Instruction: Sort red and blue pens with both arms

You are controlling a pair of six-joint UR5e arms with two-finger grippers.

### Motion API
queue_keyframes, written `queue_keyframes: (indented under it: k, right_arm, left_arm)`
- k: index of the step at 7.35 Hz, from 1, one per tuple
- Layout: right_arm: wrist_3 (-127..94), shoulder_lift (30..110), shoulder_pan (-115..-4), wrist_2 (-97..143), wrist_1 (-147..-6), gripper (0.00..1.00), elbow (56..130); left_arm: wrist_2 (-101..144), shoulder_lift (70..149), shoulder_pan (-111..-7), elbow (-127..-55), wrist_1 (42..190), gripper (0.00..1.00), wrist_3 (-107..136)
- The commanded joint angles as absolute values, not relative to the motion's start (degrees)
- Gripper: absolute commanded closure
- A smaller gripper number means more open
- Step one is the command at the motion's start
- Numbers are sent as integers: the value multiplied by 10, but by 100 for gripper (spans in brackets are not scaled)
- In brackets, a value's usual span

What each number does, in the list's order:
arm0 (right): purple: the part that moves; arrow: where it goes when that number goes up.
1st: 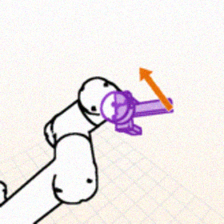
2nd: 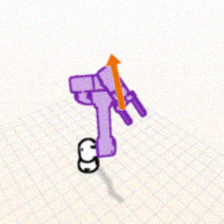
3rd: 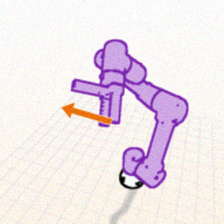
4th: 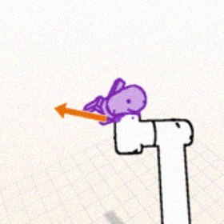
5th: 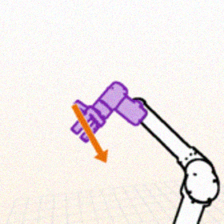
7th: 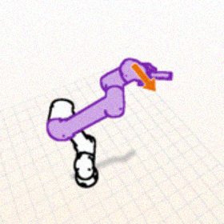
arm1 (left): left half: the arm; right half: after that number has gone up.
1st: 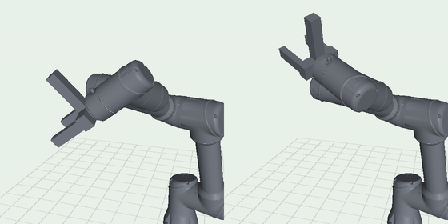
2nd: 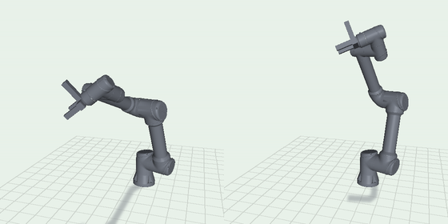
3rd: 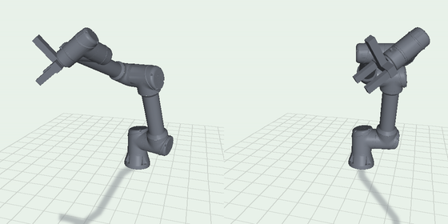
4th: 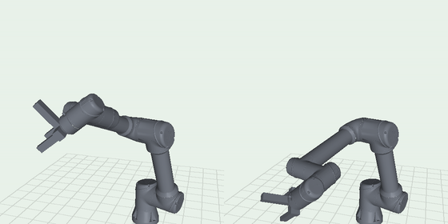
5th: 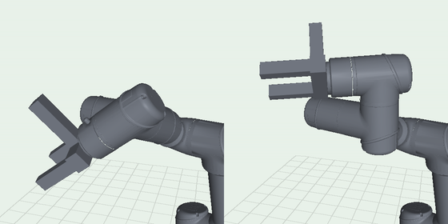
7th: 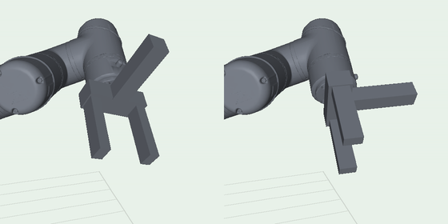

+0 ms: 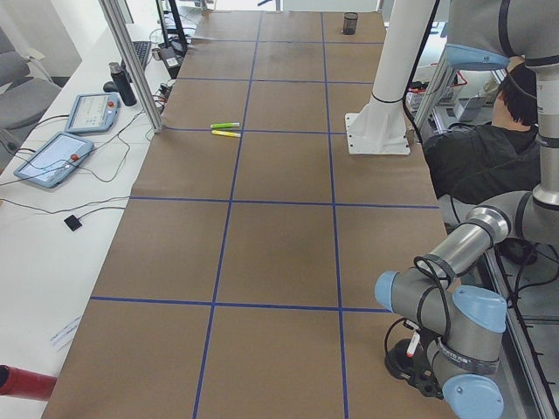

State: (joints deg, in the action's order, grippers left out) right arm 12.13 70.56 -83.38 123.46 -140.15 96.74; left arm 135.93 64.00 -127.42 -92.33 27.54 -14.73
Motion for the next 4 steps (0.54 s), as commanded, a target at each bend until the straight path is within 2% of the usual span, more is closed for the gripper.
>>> queue_keyframes:
  k: [1, 2, 3, 4]
  right_arm:
    - [121, 707, -836, 1237, -1403, 100, 969]
    - [120, 706, -836, 1244, -1403, 100, 970]
    - [120, 707, -836, 1247, -1403, 100, 969]
    - [120, 708, -836, 1247, -1403, 100, 969]
  left_arm:
    - [1374, 642, -1276, -896, 280, 100, -149]
    - [1374, 641, -1276, -893, 280, 100, -151]
    - [1374, 642, -1276, -882, 282, 94, -151]
    - [1374, 642, -1276, -875, 293, 8, -154]
